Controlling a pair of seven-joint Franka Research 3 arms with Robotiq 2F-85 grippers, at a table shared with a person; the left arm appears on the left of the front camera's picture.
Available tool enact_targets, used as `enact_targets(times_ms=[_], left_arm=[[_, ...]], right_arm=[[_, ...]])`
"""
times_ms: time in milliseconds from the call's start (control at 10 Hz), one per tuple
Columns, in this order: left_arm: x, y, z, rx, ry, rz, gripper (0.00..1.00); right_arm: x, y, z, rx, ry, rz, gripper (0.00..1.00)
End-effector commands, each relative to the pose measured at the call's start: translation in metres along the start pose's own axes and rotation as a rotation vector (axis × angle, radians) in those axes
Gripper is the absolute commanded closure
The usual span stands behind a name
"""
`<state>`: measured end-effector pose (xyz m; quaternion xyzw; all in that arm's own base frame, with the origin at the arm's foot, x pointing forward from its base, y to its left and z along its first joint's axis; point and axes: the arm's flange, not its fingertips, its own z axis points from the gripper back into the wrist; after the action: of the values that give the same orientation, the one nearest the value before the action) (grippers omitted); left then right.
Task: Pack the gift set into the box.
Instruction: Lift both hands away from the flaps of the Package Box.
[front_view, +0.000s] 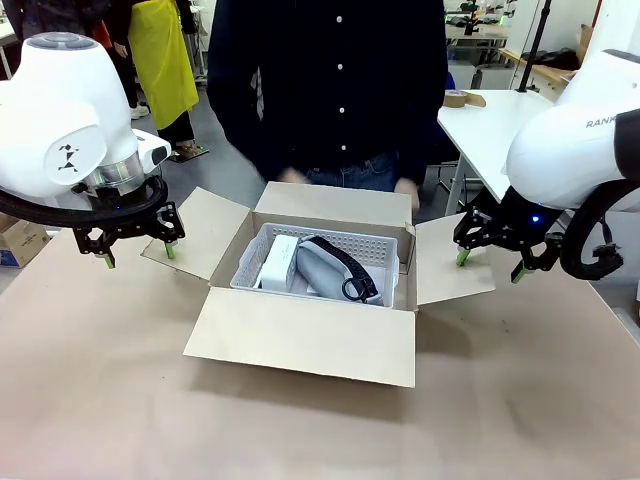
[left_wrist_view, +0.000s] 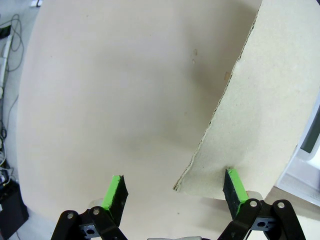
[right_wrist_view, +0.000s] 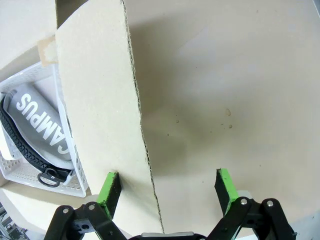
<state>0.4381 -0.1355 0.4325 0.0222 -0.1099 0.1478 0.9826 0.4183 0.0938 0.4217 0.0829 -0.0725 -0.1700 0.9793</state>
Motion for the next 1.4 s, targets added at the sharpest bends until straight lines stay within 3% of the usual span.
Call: enact_targets(times_ms=[0,200,300,400,500,600,800,900,1000,1100,1300], left_arm=[[-0.001,0.000,0.002,0.018,-0.012,0.010,0.00],[0.000,0.000,0.000,0.000,0.000,0.000,0.00],[0.008,0.023,0.029,-0.158,0.161,-0.173,0.00],[0.009,0.066,0.063,-0.291,0.184,-0.197,0.00],[0.014,0.124,0.082,-0.540,0.298,-0.292,0.00],[0.021,0.168,0.076,-0.774,0.393,-0.305,0.00],[0.031,0.255,0.016,-1.283,0.547,-0.134,0.00],[0.029,0.281,-0.019,-1.533,0.530,-0.071,0.00],[0.029,0.286,-0.052,-1.630,0.570,0.082,0.00],[0.001,0.276,0.031,-1.026,0.226,-0.216,0.00],[0.001,0.276,0.031,-1.026,0.226,-0.216,0.00]], right_arm=[[-0.001,-0.002,0.000,0.000,0.003,-0.004,0.00],[0.000,0.000,0.000,0.000,0.000,0.000,0.00],[-0.002,-0.012,0.030,0.169,0.043,0.148,0.00],[-0.003,-0.058,0.077,0.400,-0.025,0.098,0.00],[-0.004,-0.121,0.108,0.600,0.063,0.089,0.00],[-0.003,-0.173,0.110,0.777,0.202,0.075,0.00],[-0.016,-0.258,0.074,1.087,0.283,-0.002,0.00],[-0.020,-0.281,0.051,1.204,0.281,-0.088,0.00],[-0.015,-0.287,0.028,1.206,0.310,-0.197,0.00],[-0.044,-0.266,0.089,1.040,0.128,0.023,0.00],[-0.044,-0.266,0.089,1.040,0.128,0.023,0.00]])
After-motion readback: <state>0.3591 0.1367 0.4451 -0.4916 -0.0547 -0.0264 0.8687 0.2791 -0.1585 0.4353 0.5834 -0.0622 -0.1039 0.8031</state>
